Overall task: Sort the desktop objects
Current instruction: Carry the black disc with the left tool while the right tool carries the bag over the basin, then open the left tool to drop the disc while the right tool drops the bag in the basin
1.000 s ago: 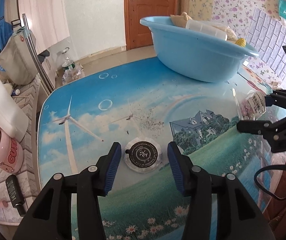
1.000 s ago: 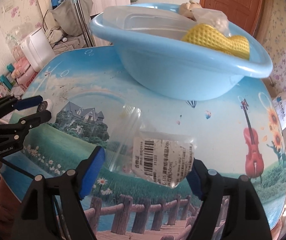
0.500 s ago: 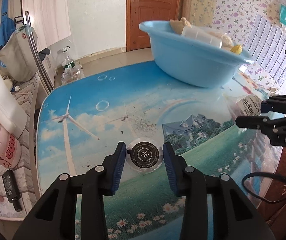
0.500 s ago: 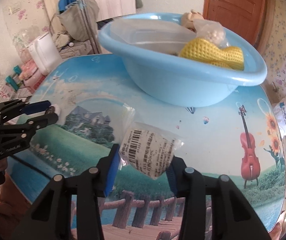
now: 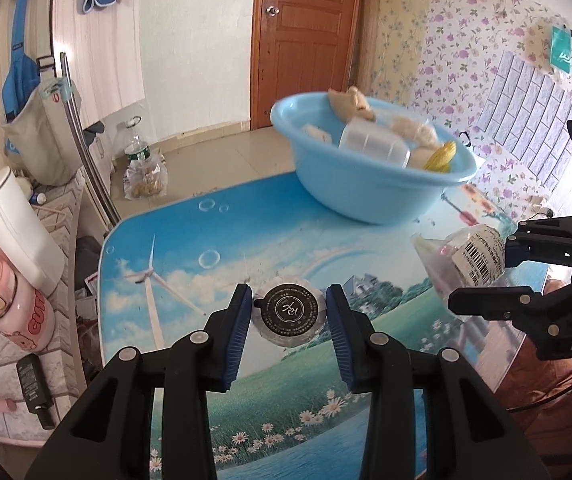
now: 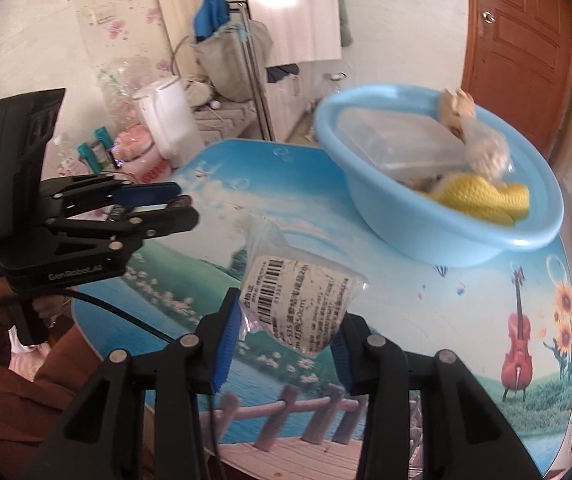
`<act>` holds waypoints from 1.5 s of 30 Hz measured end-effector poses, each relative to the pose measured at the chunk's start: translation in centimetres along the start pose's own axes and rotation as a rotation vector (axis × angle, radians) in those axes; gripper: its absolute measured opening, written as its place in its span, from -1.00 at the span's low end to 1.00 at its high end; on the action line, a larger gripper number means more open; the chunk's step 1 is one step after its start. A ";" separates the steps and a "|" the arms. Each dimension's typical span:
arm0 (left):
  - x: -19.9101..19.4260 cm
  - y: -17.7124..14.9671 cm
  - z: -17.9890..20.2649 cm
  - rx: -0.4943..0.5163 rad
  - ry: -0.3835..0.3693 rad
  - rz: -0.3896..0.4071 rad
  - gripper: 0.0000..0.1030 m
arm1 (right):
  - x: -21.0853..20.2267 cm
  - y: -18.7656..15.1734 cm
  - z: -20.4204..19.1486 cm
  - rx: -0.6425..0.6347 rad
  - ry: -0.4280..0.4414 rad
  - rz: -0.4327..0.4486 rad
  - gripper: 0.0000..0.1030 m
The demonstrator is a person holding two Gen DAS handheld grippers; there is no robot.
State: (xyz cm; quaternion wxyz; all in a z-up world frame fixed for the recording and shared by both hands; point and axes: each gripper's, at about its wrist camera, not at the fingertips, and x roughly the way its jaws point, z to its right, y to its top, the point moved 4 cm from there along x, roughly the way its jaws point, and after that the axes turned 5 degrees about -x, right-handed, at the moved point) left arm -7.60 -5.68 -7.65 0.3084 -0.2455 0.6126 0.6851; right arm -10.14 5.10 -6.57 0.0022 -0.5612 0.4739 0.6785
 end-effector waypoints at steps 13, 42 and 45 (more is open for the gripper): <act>-1.1 3.6 1.5 0.012 -0.032 0.060 -0.28 | -3.3 3.4 3.1 0.038 -0.016 0.112 -0.23; 9.7 16.4 8.5 0.200 -0.110 0.042 -0.05 | -1.0 8.7 16.1 0.144 -0.186 0.109 -0.23; 9.5 16.9 8.4 0.193 -0.107 0.057 0.33 | -0.7 8.7 16.3 0.155 -0.187 0.104 -0.22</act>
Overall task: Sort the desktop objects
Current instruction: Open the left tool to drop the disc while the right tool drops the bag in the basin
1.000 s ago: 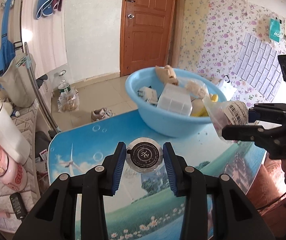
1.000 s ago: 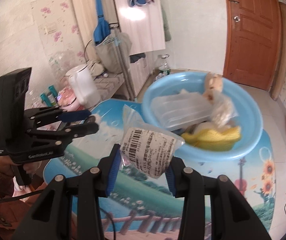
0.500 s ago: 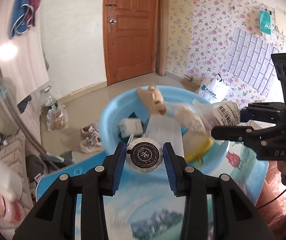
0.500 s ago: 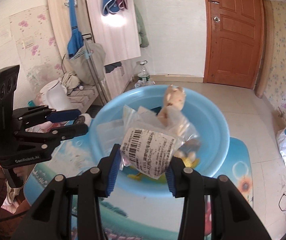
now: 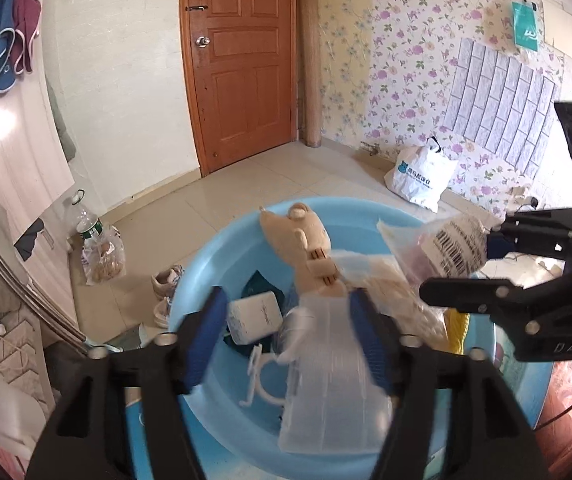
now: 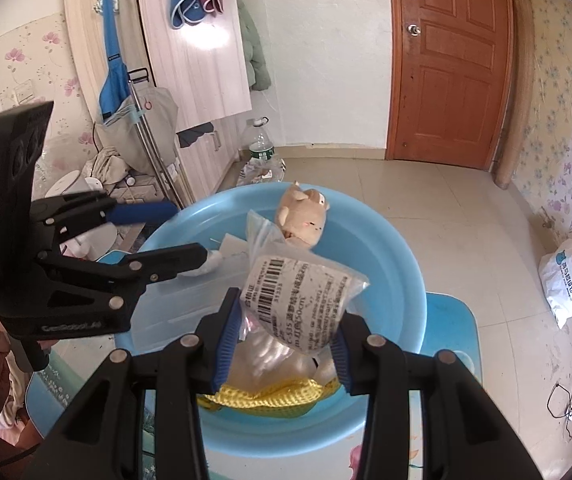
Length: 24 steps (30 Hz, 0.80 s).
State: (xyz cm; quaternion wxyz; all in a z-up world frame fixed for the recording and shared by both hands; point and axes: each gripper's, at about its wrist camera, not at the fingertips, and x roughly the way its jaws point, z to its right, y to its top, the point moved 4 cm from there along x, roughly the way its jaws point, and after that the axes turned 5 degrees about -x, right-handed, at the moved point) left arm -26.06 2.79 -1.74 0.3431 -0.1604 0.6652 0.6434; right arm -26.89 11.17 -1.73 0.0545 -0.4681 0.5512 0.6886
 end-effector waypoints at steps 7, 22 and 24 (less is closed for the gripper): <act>-1.7 -0.2 -1.1 -0.030 0.016 0.019 0.77 | -0.1 0.3 -0.4 0.007 0.001 0.000 -0.18; -5.3 -1.8 -1.3 -0.040 0.109 -0.069 0.98 | -1.9 0.7 -1.7 0.000 -0.060 -0.008 0.49; -5.7 -2.0 -1.2 -0.070 0.093 -0.081 0.98 | -1.9 0.4 -1.7 0.010 -0.061 -0.018 0.49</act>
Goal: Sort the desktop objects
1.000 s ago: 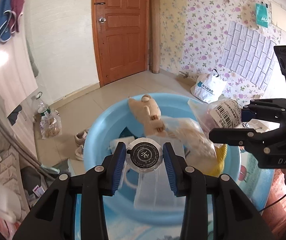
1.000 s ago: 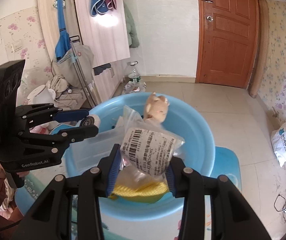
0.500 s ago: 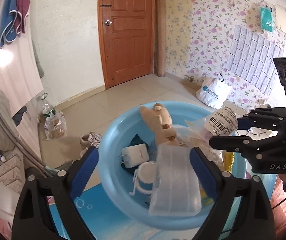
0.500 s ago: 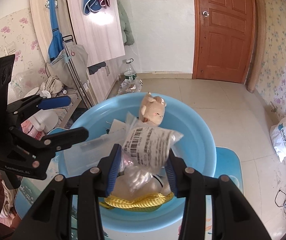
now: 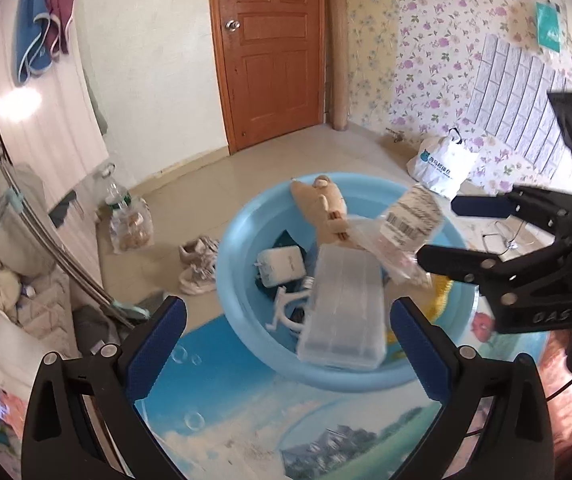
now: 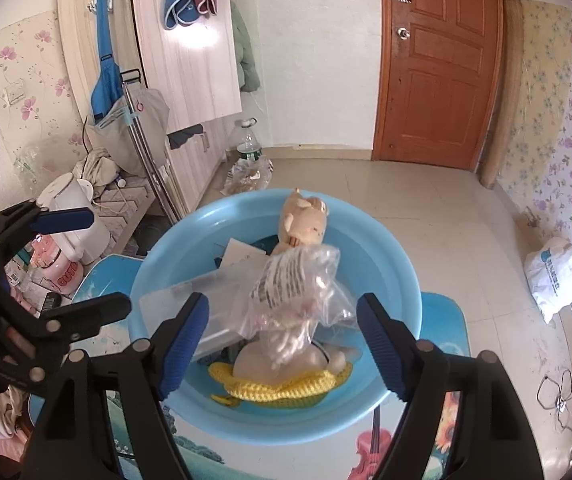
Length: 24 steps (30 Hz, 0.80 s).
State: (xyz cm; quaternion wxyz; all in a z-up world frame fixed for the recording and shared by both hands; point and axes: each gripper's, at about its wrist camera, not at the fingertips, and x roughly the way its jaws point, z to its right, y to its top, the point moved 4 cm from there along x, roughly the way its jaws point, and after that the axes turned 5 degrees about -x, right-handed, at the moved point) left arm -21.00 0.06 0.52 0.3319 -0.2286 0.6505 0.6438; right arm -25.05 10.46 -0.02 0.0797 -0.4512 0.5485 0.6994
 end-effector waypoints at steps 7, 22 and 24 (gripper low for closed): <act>-1.4 -0.5 -0.3 -0.089 -0.008 -0.021 0.99 | -1.0 -0.5 -0.2 0.034 -0.007 0.005 0.51; -3.4 -0.9 -0.2 -0.099 0.091 0.024 0.99 | -2.1 -0.7 -0.6 0.056 -0.012 0.041 0.71; -3.6 -0.8 -0.2 -0.100 0.099 0.029 0.99 | -2.3 -0.7 -0.7 0.061 -0.013 0.047 0.78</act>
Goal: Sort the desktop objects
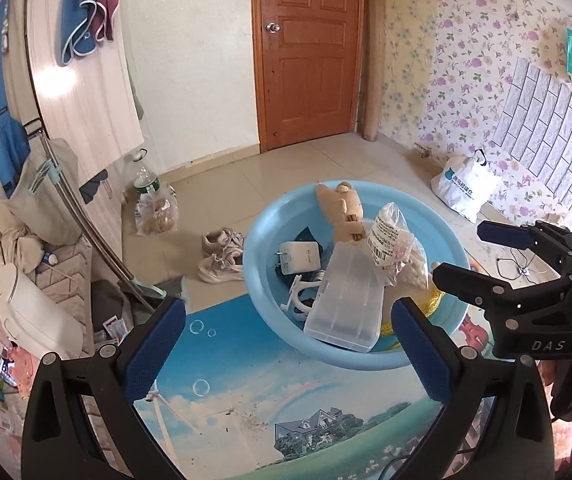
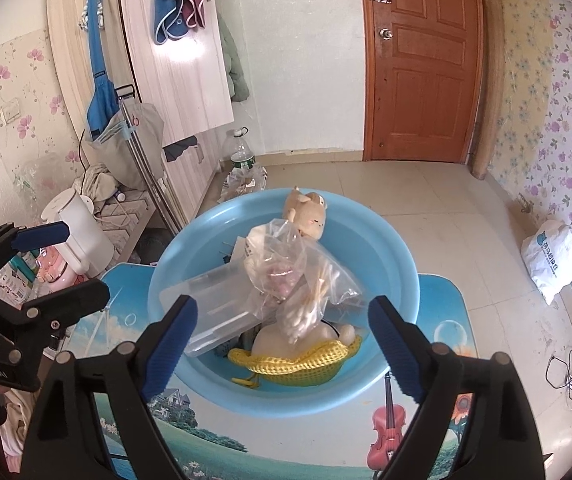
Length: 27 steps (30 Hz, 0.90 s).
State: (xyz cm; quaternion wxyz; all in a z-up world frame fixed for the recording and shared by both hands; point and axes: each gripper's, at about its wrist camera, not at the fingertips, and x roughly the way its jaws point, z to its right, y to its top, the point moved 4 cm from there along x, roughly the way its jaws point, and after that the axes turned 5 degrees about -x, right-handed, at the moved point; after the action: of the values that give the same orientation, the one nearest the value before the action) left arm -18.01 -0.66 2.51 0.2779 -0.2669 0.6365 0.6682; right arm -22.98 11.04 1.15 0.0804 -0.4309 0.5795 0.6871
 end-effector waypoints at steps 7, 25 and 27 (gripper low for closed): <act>-0.7 0.3 -0.1 -0.023 0.021 0.032 0.99 | -0.4 0.2 -0.3 0.008 -0.001 0.025 0.99; -0.4 0.4 0.0 -0.035 0.023 0.038 0.99 | 0.1 0.4 0.2 0.053 -0.032 0.028 1.00; -0.3 0.3 0.0 -0.039 0.025 0.033 0.99 | 0.2 0.4 0.3 0.065 -0.035 0.025 1.00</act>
State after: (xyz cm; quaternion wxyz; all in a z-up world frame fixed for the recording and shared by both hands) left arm -17.99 -0.71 2.93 0.2535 -0.2700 0.6312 0.6815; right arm -23.49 11.10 1.32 0.0960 -0.4088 0.6052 0.6763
